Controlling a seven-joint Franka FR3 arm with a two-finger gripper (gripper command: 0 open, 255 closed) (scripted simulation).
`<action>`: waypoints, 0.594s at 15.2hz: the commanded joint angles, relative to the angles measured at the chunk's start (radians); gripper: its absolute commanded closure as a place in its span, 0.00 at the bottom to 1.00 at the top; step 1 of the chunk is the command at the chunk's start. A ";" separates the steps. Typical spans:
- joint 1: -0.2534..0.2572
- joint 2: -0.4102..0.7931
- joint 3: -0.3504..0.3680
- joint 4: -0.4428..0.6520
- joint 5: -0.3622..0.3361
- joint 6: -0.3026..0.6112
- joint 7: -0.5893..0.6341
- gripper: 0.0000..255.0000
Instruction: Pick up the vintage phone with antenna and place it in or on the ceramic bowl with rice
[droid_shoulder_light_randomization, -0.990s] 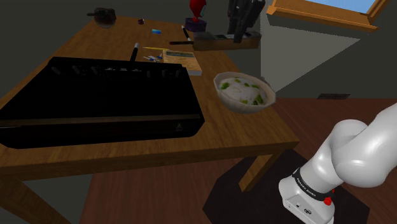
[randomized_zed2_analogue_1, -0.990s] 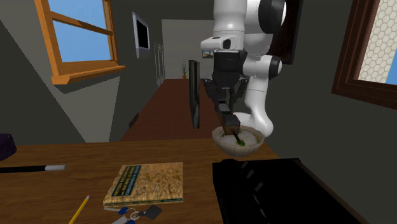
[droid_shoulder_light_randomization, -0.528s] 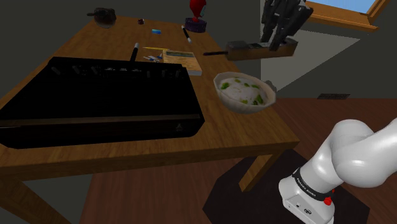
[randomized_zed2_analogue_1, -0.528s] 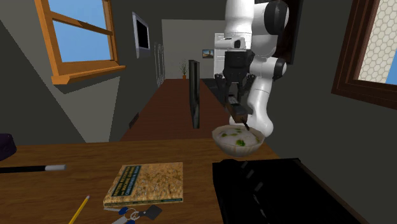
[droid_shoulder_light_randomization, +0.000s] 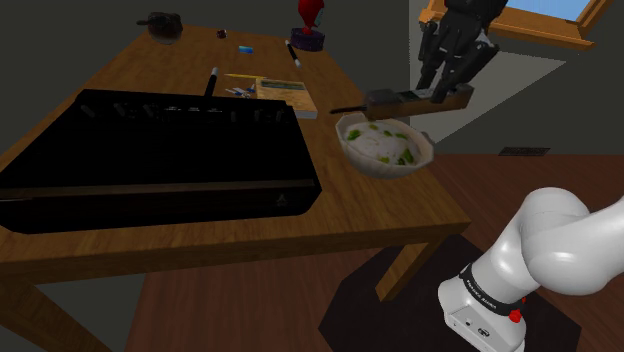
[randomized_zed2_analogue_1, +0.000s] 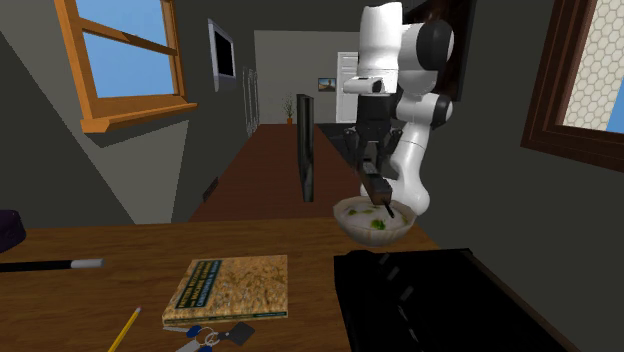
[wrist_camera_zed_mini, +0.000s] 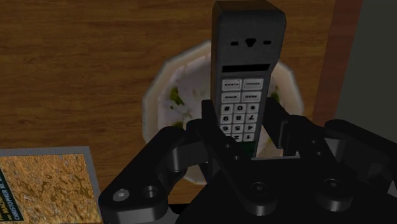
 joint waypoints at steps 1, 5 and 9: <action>0.001 -0.015 0.000 -0.041 0.001 0.027 -0.002 1.00; 0.003 -0.037 0.002 -0.113 0.005 0.076 -0.004 1.00; 0.005 -0.052 0.003 -0.164 0.007 0.113 -0.005 1.00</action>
